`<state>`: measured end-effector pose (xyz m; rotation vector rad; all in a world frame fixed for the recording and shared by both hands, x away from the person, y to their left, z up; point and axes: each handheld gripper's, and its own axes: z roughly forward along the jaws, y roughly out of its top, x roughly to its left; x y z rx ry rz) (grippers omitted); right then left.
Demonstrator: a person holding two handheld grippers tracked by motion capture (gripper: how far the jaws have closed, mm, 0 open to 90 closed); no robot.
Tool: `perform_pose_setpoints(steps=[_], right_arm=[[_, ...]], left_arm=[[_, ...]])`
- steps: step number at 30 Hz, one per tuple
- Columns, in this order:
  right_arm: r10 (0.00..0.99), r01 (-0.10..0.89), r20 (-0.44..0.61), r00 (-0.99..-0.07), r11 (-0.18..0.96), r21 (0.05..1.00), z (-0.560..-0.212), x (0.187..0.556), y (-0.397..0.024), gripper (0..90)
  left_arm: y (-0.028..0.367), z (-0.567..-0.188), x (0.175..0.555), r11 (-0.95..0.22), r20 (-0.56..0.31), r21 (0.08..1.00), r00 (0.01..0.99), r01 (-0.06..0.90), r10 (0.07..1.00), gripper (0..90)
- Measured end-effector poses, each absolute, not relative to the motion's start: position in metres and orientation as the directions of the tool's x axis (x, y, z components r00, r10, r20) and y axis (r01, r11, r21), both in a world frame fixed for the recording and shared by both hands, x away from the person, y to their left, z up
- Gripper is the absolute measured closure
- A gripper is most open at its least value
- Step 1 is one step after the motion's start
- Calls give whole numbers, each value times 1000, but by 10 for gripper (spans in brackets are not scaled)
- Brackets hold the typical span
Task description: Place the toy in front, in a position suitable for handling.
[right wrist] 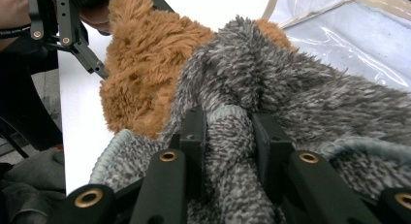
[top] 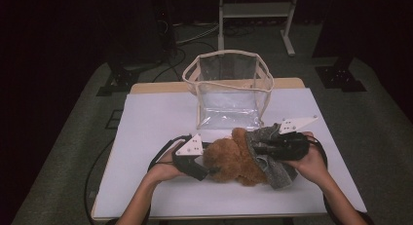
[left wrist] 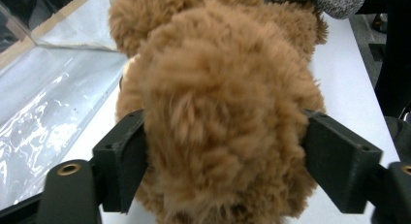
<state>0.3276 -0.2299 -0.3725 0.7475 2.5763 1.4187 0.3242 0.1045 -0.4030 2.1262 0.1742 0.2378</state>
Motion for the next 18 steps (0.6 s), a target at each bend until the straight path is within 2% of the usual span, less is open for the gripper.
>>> perform_pose_setpoints(steps=[6,18], right_arm=[[476,365,128,-870,446,817,-372,324,-235,694],[484,384,148,-862,436,814,-375,322,-245,695]], left_arm=[[102,-410,328,-543,60,836,970,81,237,102],[94,-421,331,-515,-3,846,967,138,253,53]])
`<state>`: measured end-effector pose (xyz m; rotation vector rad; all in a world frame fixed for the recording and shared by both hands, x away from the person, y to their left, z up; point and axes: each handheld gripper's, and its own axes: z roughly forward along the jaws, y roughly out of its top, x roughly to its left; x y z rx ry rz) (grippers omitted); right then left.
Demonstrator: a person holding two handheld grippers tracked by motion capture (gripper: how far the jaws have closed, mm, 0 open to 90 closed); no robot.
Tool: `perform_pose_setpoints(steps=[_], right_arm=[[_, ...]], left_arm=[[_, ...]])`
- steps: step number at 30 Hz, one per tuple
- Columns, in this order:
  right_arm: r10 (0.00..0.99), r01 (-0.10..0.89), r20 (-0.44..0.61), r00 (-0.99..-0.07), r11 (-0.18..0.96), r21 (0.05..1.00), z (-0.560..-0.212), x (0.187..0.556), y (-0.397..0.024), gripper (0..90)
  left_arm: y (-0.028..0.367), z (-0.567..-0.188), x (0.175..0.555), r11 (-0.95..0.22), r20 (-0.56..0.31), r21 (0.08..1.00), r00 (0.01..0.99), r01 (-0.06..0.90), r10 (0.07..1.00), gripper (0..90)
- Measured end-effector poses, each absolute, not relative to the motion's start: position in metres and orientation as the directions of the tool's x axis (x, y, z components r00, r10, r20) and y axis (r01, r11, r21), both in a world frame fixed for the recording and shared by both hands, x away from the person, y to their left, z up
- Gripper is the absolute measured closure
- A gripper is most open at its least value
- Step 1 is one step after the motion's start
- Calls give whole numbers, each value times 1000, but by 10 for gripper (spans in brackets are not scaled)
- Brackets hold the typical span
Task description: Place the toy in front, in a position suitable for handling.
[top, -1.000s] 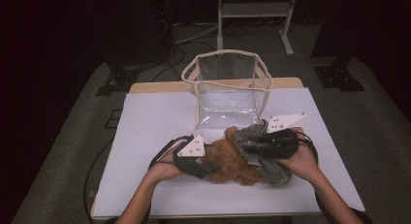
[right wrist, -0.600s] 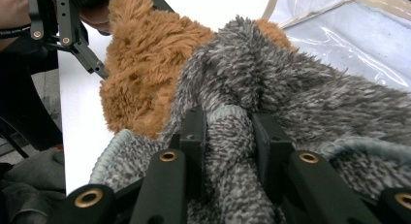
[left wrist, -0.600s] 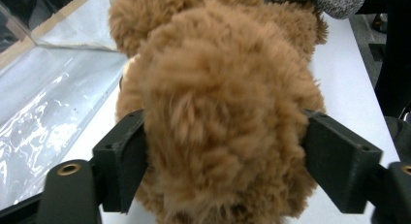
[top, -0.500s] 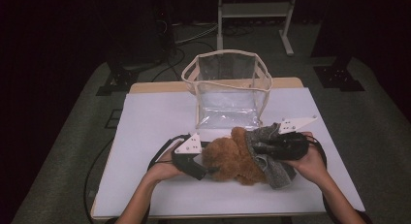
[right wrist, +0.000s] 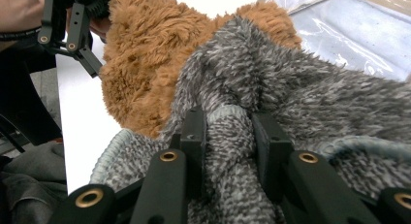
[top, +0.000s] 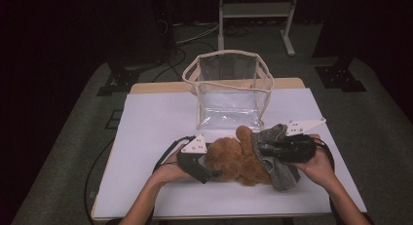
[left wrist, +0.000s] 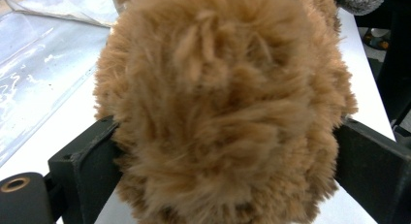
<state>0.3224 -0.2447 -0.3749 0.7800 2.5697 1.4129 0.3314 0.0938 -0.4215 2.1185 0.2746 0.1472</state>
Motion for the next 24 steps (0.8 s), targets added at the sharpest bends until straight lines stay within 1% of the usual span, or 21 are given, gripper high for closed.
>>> perform_pose_setpoints(steps=[3,5,7,10,11,14,16,20,24], right_arm=[[483,393,162,-860,427,814,-376,324,-245,695],[484,399,170,-858,421,815,-377,325,-245,695],[486,402,174,-857,417,815,-377,325,-245,695],[484,411,188,-855,410,814,-378,325,-243,694],[482,411,190,-855,409,815,-378,325,-242,694],[481,411,196,-855,396,821,-376,327,-238,694],[474,408,201,-857,386,827,-374,328,-235,696],[445,397,210,-871,385,833,-371,328,-226,699],[431,371,190,-882,387,844,-363,327,-216,700]], left_arm=[[92,-426,332,-485,-21,861,963,154,268,63],[93,-428,333,-452,-33,877,960,162,279,124],[94,-428,332,-433,-30,887,957,159,290,214],[95,-423,329,-410,-1,903,955,129,298,300],[96,-419,328,-387,9,915,954,113,300,313],[95,-407,327,-362,21,928,952,95,304,330],[95,-402,325,-377,45,923,952,76,302,341],[99,-396,324,-389,56,919,952,69,300,357],[108,-385,324,-384,64,921,951,61,304,367]])
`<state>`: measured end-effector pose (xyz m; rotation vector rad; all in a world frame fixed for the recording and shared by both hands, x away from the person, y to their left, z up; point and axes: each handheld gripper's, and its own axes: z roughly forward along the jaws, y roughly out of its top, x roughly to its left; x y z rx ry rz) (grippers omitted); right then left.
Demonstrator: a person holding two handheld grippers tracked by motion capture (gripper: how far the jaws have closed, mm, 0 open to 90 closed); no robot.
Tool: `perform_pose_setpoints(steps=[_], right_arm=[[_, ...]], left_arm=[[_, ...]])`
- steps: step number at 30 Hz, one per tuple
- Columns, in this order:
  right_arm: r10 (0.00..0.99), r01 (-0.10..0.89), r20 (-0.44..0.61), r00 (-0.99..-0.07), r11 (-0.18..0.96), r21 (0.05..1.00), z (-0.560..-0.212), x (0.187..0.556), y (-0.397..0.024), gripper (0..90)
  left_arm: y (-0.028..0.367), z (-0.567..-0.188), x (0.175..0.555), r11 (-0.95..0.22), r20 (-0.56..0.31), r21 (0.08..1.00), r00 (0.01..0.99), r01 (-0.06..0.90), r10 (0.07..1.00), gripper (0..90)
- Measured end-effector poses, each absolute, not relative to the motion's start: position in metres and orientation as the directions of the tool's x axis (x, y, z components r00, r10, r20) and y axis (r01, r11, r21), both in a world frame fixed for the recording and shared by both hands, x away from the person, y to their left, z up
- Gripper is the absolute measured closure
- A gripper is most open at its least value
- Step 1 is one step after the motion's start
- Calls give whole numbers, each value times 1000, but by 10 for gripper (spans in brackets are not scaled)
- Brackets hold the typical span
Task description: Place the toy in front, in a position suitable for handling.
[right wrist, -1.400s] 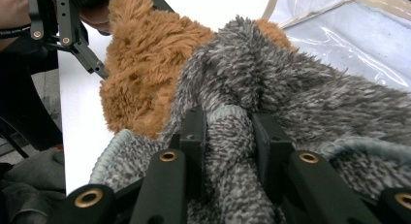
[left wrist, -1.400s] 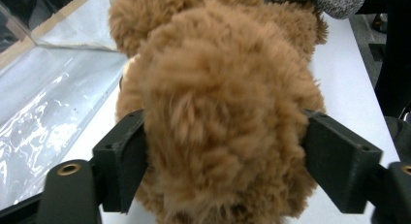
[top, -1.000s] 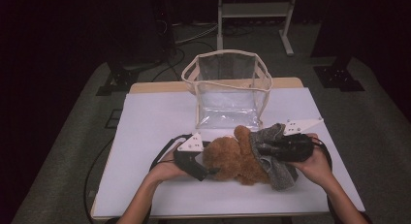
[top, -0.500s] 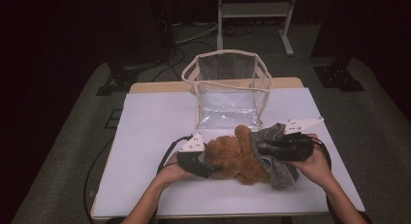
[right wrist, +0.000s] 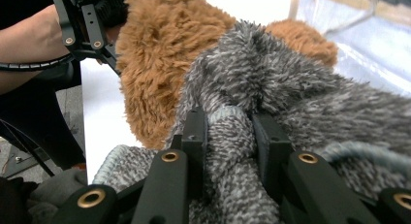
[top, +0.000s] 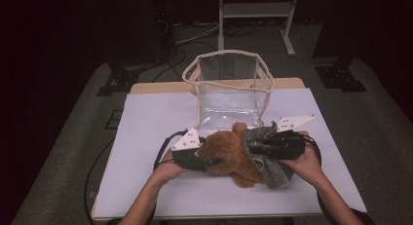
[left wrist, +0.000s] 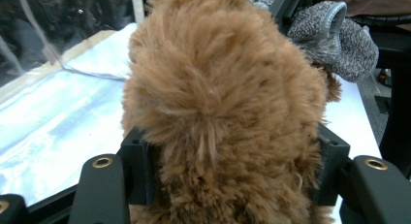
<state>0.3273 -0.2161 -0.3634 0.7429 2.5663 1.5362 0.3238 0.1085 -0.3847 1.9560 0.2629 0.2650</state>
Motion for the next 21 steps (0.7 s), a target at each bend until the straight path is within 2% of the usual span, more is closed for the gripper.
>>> perform_pose_setpoints(steps=[5,8,13,16,21], right_arm=[[385,302,147,-911,381,874,-337,327,-200,700],[384,262,91,-919,422,868,-324,326,-187,700],[461,293,26,-887,519,803,-344,330,-196,702],[475,346,93,-875,479,807,-362,332,-214,703],[473,366,140,-870,428,826,-365,329,-225,701]], left_arm=[[108,-378,321,-383,71,922,953,49,294,373],[101,-377,319,-393,84,919,955,36,283,365],[103,-390,326,-394,40,915,953,85,299,327],[103,-393,327,-384,31,919,952,93,305,325],[99,-386,325,-386,56,920,955,64,292,361]])
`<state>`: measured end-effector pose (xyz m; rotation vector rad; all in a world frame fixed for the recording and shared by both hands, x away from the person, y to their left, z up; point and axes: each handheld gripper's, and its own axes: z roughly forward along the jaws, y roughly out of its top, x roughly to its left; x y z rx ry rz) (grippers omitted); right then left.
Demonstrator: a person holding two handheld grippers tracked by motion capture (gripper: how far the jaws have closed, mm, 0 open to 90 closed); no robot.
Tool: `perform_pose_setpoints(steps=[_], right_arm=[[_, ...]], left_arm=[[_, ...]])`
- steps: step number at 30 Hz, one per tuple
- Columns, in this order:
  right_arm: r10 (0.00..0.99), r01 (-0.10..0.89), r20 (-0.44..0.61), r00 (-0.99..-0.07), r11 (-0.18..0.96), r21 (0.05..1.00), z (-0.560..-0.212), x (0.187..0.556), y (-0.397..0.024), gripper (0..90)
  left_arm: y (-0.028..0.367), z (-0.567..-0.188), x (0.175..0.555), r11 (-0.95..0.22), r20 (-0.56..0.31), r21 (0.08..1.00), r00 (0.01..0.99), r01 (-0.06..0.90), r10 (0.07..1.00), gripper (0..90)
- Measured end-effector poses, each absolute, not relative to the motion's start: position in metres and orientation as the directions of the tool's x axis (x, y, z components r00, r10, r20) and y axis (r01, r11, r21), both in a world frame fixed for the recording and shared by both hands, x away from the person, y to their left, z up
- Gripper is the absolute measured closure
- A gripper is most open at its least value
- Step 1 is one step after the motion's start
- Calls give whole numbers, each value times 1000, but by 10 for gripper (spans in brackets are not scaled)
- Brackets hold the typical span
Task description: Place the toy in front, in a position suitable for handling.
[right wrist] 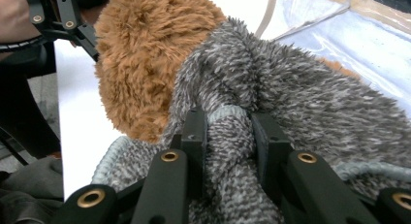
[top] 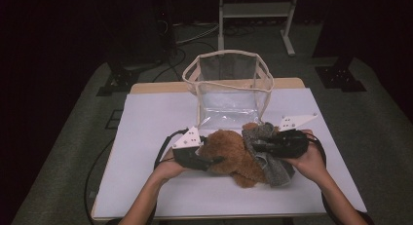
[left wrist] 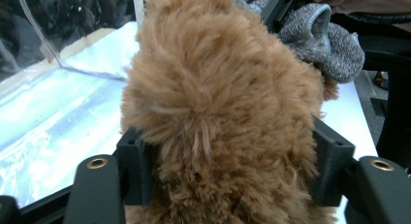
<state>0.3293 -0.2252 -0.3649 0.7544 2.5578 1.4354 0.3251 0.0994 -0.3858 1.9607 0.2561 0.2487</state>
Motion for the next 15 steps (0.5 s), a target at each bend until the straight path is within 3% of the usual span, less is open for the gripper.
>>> perform_pose_setpoints(steps=[15], right_arm=[[351,310,175,-920,375,874,-341,336,-193,712]], left_arm=[[99,-353,319,-418,106,909,964,6,245,416]])
